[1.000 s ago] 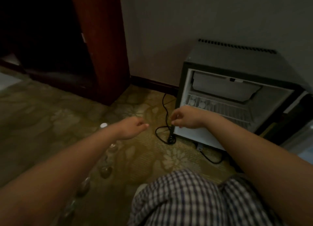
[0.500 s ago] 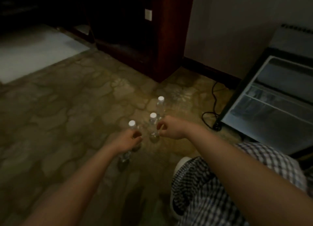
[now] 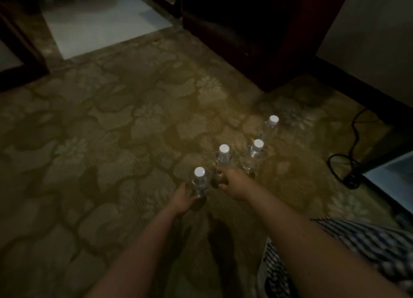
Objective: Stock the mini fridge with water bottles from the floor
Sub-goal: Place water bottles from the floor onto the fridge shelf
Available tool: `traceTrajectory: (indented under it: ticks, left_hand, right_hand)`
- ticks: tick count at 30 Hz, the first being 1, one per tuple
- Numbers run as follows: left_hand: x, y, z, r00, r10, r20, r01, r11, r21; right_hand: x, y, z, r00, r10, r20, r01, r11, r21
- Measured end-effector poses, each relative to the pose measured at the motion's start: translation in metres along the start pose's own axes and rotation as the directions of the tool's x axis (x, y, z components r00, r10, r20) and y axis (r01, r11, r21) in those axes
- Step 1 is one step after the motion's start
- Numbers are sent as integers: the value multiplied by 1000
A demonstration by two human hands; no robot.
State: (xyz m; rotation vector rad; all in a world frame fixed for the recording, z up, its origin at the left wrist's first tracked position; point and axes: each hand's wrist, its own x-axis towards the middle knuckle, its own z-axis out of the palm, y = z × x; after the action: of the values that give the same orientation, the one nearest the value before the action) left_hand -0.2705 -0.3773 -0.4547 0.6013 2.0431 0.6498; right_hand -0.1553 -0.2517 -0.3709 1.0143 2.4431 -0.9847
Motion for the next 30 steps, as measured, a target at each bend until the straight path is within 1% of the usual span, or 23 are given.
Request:
traceTrajectory:
  ticks: [2,4,7,10,12,15,17,19,23,24,27,30]
  left_hand:
    - [11,-3,1,999,38,4,-38,999,-37]
    - [25,-7,-1,995,103,5,-103,992,-76]
    - [41,-8,-3,987,160,24,-156,981,-113]
    - [45,-7,4,981,195,25,-191,976,-107]
    - [45,-10,12,977,210,21,-207,972,-109]
    - [41,-16,24,969,247,26,-244,964,-102]
    - [39,-20,29,967,249,47,-242,963,-114]
    - [35,-25,35,965,252,66,-244,963,-116]
    - [30,-35,45,968,243,60,-236,965,-113]
    - [26,-36,47,970,231,71,-223,968,-112]
    - [14,-40,52,975,206,86,-194,972,-134]
    - [6,-43,55,973,205,110,-187,971,-149]
  right_hand:
    - [15,-3,9,1000,-23,7,23,1000,6]
    - [29,-6,19,999,-35,-2,35,998,45]
    - [38,-7,37,998,-49,-34,53,990,129]
    - [39,-8,53,999,-2,-53,13,978,207]
    - [40,-8,59,995,37,-91,-13,969,247]
    - [45,-5,62,987,115,-109,-80,955,285]
    - [46,-1,63,980,169,-106,-132,948,291]
    - [43,3,63,976,189,-112,-153,951,270]
    - [32,7,67,975,174,-135,-148,972,183]
    - [27,6,67,979,168,-120,-149,977,151]
    - [15,6,61,995,96,10,-96,995,24]
    - [4,6,43,990,-27,136,34,998,-46]
